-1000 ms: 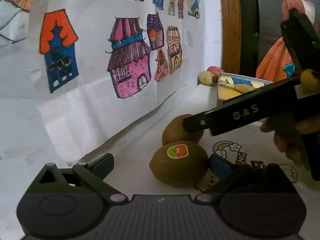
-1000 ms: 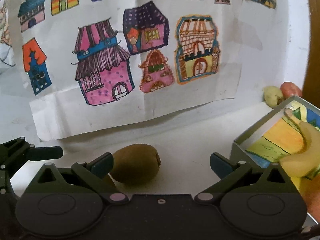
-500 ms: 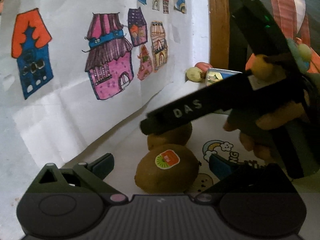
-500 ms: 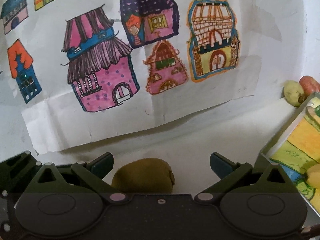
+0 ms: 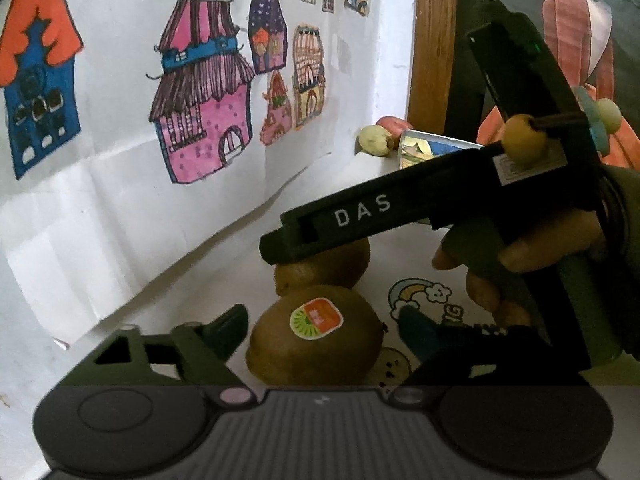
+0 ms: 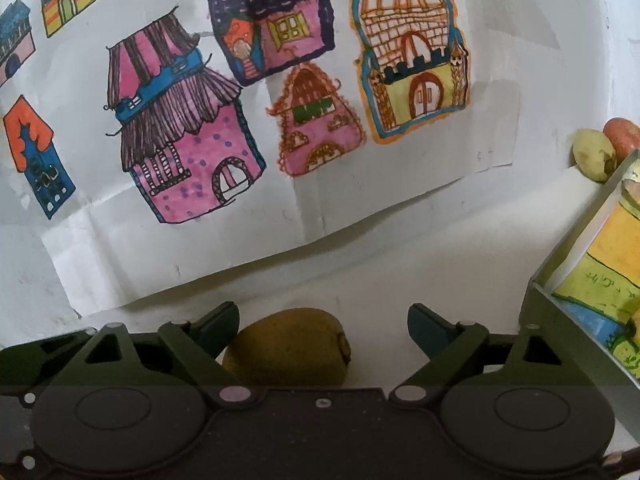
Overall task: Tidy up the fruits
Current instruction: 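Close the left tool on the stickered kiwi while the right tool closes on the other kiwi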
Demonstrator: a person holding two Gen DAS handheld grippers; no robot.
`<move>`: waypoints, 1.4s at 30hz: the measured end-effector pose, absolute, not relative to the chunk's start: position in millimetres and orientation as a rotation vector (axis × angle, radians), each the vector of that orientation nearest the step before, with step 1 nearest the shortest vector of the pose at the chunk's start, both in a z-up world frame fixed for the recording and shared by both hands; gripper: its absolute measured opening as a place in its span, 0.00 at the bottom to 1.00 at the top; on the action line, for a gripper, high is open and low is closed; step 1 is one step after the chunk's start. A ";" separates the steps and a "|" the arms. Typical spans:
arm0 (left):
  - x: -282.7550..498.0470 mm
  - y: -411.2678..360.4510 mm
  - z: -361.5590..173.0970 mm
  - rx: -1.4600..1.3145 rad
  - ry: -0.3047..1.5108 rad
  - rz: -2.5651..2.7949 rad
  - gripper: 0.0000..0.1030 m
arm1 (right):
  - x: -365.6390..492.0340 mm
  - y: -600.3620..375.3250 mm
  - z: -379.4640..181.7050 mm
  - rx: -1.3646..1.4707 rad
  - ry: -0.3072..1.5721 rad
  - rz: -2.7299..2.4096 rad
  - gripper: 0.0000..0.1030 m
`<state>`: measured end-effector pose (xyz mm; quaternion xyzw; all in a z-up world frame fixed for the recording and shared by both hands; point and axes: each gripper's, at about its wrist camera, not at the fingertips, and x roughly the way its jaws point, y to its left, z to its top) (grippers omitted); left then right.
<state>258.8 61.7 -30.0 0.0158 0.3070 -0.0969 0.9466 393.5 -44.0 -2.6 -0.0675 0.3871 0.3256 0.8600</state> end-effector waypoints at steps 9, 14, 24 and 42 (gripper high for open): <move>261.1 70.9 -31.2 -0.025 0.617 -0.168 0.67 | 392.6 -45.0 -2.8 -0.120 0.820 0.690 0.87; 256.6 70.0 -30.0 -0.028 0.629 -0.135 0.67 | 390.8 -46.7 -3.0 -0.109 0.821 0.691 0.87; 237.2 74.5 -28.0 -0.052 0.647 -0.071 0.67 | 386.3 -50.2 -4.5 -0.086 0.821 0.688 0.87; 207.9 84.2 -26.7 -0.104 0.634 -0.002 0.67 | 369.7 -42.5 -3.8 -0.179 0.781 0.698 0.87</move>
